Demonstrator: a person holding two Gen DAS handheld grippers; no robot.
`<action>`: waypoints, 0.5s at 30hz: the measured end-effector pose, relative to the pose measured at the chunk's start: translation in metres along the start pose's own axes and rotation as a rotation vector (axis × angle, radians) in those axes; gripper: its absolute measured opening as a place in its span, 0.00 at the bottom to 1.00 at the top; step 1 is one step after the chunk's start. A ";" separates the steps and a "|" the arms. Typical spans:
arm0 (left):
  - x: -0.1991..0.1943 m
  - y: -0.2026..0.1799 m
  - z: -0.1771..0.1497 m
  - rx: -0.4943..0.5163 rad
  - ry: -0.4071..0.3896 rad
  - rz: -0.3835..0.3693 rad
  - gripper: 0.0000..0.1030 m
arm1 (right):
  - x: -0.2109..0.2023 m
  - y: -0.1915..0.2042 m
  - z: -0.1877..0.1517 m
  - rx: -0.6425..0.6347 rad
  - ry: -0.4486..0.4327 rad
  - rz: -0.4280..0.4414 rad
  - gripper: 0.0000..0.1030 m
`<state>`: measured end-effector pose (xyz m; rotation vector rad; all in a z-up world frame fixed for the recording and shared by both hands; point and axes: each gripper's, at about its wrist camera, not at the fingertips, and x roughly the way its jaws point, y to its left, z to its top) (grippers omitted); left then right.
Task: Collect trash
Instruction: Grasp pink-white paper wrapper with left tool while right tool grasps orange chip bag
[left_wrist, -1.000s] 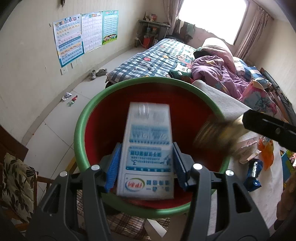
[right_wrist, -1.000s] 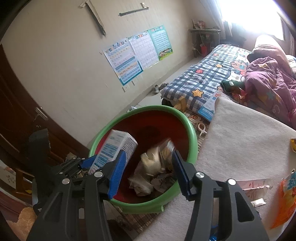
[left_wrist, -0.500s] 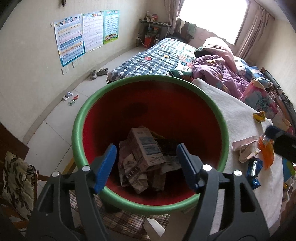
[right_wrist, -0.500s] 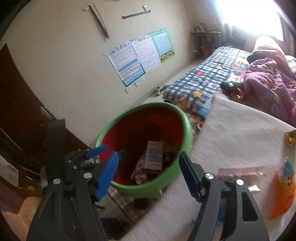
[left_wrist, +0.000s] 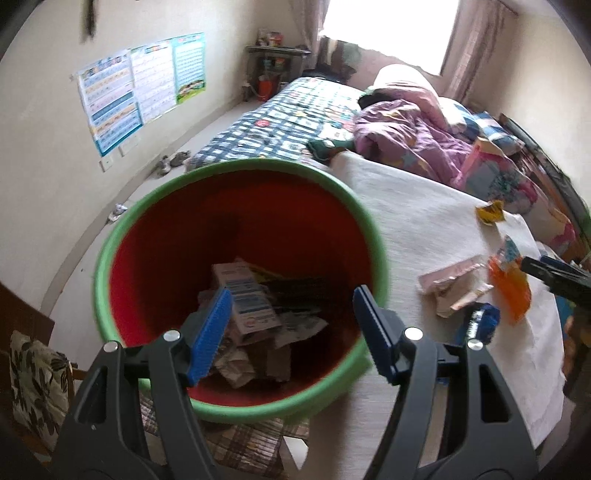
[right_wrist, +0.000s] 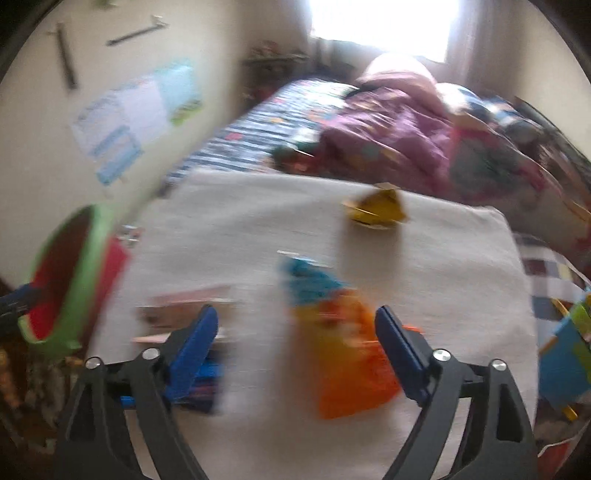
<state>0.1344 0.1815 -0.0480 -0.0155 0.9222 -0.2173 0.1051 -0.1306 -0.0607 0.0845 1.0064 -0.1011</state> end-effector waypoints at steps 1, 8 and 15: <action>0.001 -0.008 0.000 0.015 0.005 -0.009 0.64 | 0.010 -0.006 -0.001 0.007 0.030 -0.006 0.82; 0.007 -0.064 -0.003 0.157 0.037 -0.073 0.67 | 0.034 -0.019 -0.009 -0.035 0.071 -0.023 0.68; 0.025 -0.118 0.002 0.322 0.070 -0.096 0.70 | -0.017 -0.032 -0.016 -0.025 0.004 0.098 0.27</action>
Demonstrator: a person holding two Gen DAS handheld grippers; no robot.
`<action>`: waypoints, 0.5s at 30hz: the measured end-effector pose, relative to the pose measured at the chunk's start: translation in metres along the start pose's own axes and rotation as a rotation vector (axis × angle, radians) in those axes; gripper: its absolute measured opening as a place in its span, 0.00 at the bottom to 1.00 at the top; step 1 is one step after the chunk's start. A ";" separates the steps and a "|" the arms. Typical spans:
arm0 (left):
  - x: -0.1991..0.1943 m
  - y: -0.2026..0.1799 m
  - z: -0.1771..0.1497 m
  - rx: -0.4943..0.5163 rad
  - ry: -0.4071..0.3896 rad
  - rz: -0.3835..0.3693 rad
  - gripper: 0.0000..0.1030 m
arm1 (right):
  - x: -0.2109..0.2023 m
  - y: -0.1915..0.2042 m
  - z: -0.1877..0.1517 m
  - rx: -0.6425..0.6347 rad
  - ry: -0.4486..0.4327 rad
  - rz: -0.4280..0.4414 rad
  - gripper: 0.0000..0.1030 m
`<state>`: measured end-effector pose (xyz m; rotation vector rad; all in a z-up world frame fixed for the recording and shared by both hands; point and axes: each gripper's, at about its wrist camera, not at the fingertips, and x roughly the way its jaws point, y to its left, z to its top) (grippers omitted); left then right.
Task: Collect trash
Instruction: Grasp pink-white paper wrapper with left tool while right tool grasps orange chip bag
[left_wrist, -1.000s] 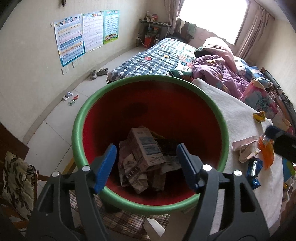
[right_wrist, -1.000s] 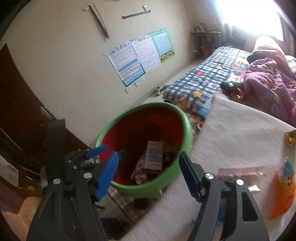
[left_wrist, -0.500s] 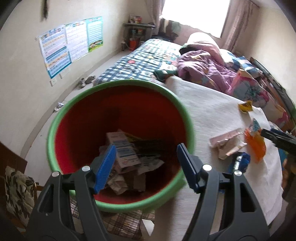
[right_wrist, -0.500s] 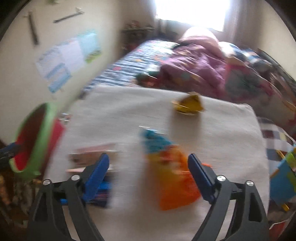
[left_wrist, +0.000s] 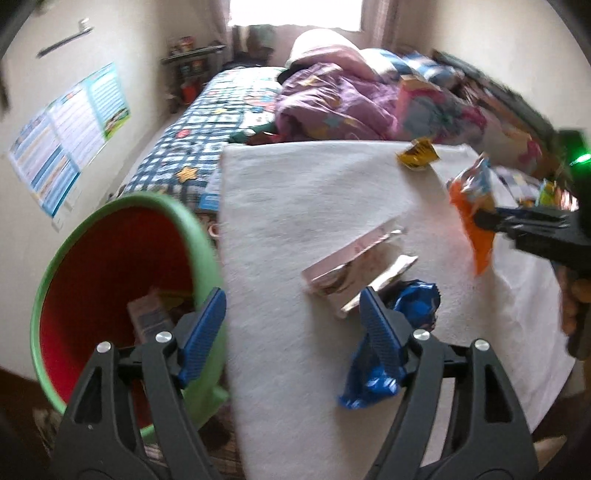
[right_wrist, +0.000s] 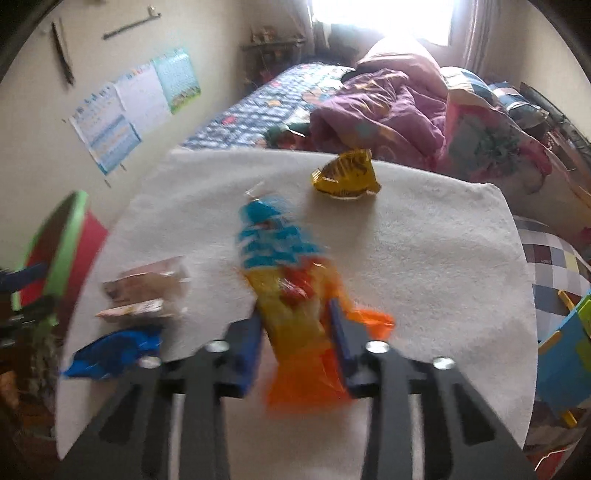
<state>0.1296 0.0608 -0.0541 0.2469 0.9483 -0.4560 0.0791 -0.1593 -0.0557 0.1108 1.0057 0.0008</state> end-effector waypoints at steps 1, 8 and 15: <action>0.006 -0.006 0.004 0.034 0.011 0.004 0.70 | -0.006 -0.001 -0.003 0.000 -0.004 0.020 0.27; 0.056 -0.039 0.020 0.201 0.152 -0.021 0.71 | -0.035 -0.016 -0.030 0.039 0.026 0.109 0.27; 0.080 -0.057 0.020 0.186 0.213 -0.031 0.71 | -0.044 -0.029 -0.045 0.061 0.050 0.162 0.31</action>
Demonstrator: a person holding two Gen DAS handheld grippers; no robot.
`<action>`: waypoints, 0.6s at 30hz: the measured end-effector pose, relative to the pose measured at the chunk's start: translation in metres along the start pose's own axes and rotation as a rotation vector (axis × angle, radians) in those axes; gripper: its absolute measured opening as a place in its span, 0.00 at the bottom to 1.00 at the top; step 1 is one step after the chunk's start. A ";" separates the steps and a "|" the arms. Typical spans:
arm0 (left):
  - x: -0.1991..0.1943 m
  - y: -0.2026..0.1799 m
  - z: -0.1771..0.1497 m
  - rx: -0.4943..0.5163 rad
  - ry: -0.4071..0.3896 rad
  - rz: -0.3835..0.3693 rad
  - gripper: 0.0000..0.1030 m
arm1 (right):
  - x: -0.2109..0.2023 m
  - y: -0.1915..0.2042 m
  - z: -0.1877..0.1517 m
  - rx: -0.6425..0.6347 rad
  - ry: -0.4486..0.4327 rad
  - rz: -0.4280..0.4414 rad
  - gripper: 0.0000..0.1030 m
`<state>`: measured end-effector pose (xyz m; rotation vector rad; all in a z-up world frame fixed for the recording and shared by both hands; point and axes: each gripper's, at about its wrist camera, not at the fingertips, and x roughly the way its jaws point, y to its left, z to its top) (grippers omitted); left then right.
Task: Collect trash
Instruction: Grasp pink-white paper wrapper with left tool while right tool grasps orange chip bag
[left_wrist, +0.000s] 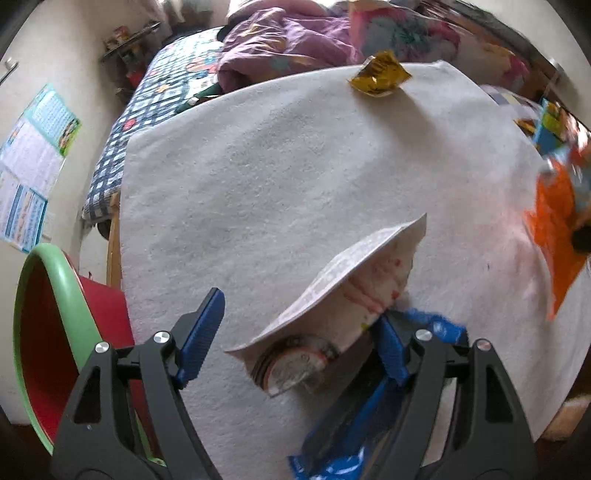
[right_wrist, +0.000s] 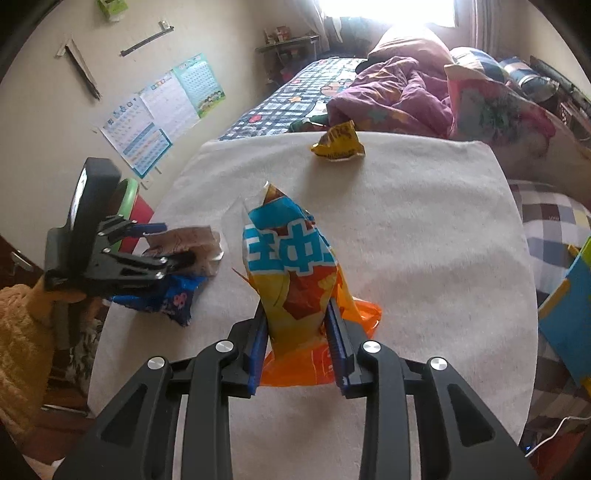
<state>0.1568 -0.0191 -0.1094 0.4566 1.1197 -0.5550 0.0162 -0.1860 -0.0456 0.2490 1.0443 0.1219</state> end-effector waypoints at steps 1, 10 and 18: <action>0.000 -0.001 0.001 -0.013 0.005 -0.008 0.71 | 0.001 0.000 -0.002 0.000 0.005 0.005 0.33; -0.006 -0.023 0.000 -0.013 -0.011 0.017 0.55 | 0.011 -0.013 -0.009 0.031 0.023 0.027 0.61; -0.019 -0.013 -0.002 -0.122 -0.062 0.038 0.24 | -0.001 -0.016 -0.006 0.000 -0.008 0.033 0.74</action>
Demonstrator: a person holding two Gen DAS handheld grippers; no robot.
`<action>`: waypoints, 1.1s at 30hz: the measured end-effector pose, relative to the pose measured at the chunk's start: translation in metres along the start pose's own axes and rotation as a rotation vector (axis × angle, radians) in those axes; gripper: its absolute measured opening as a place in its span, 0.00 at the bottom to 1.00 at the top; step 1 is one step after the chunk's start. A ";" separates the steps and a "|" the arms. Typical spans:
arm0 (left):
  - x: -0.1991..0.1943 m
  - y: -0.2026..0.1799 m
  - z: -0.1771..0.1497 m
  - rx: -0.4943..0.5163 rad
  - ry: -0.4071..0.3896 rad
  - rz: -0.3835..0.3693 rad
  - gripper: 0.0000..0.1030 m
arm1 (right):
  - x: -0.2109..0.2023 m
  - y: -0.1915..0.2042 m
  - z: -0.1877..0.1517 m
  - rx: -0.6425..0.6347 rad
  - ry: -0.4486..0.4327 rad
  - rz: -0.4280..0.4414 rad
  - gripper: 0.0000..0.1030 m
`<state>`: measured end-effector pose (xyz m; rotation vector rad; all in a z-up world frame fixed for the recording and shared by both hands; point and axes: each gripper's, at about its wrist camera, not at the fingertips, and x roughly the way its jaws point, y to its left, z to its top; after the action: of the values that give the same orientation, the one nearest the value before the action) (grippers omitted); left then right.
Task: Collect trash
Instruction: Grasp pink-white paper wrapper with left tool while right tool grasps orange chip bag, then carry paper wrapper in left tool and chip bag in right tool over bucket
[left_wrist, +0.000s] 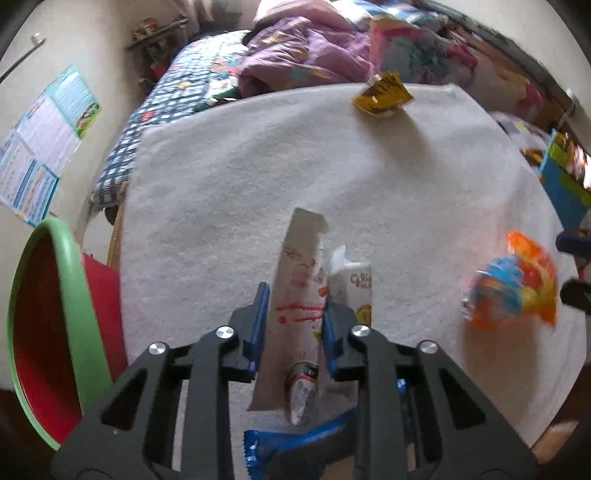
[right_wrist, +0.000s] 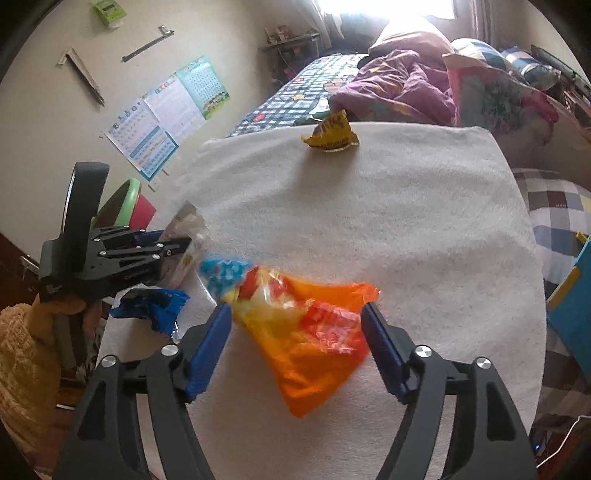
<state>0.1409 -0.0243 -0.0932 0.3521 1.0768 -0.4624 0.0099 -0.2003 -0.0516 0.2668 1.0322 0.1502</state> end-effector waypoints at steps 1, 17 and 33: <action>-0.003 0.002 0.001 -0.013 -0.012 0.005 0.24 | 0.000 0.001 0.001 -0.013 0.006 -0.005 0.77; -0.074 0.011 -0.016 -0.149 -0.209 0.001 0.23 | 0.038 0.030 -0.006 -0.298 0.128 -0.092 0.85; -0.084 0.034 -0.048 -0.284 -0.219 0.023 0.23 | 0.013 0.043 0.004 -0.192 0.028 -0.041 0.31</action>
<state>0.0888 0.0440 -0.0366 0.0607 0.9088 -0.3139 0.0200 -0.1562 -0.0485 0.0696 1.0427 0.2152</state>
